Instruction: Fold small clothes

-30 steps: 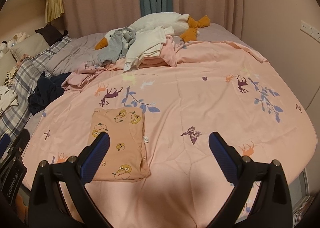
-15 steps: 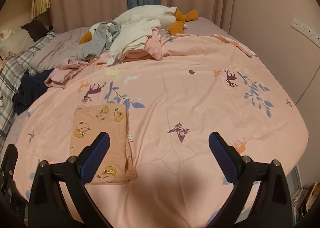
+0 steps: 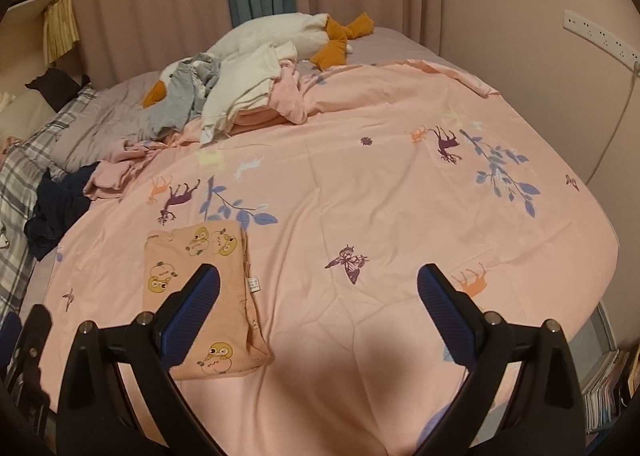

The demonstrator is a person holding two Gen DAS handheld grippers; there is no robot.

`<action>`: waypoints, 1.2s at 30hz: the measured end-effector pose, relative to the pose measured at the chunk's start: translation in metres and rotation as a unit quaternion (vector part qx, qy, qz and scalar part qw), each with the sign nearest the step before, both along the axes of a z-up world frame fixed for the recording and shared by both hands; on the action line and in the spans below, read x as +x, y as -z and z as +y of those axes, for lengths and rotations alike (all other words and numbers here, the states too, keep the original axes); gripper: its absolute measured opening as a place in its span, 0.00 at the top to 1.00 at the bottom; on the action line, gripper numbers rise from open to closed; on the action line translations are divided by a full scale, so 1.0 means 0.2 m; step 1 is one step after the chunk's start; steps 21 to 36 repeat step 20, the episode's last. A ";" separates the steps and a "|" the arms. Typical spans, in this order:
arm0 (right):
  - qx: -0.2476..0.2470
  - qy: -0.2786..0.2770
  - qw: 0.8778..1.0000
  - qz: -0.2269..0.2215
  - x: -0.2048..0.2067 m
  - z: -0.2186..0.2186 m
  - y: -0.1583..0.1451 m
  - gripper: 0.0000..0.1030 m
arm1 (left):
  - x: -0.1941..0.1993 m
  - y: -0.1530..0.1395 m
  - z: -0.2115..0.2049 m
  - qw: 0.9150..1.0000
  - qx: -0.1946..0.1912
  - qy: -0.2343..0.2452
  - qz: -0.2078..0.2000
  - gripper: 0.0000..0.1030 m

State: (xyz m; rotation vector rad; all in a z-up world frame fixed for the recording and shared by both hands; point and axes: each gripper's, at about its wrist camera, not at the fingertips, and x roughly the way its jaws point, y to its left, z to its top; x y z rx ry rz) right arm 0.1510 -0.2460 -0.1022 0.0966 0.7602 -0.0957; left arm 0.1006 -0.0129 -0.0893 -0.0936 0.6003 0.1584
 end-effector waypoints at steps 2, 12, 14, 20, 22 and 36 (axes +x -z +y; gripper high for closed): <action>-0.006 -0.002 1.000 -0.006 -0.03 0.01 -0.01 0.03 | 0.00 0.00 0.01 1.000 -0.008 0.005 0.003 0.24; -0.041 -0.028 0.999 -0.022 -0.09 0.04 -0.04 0.03 | -0.03 -0.03 0.02 1.000 -0.014 0.012 -0.008 0.24; -0.045 -0.025 0.998 -0.025 -0.09 0.04 -0.04 0.03 | -0.03 -0.02 0.02 1.000 -0.011 0.009 -0.008 0.24; -0.039 -0.030 0.999 -0.021 -0.09 0.03 -0.04 0.03 | -0.04 -0.02 0.01 1.000 -0.011 0.006 -0.016 0.24; -0.039 -0.030 0.999 -0.021 -0.09 0.03 -0.04 0.03 | -0.04 -0.02 0.01 1.000 -0.011 0.006 -0.016 0.24; -0.039 -0.030 0.999 -0.021 -0.09 0.03 -0.04 0.03 | -0.04 -0.02 0.01 1.000 -0.011 0.006 -0.016 0.24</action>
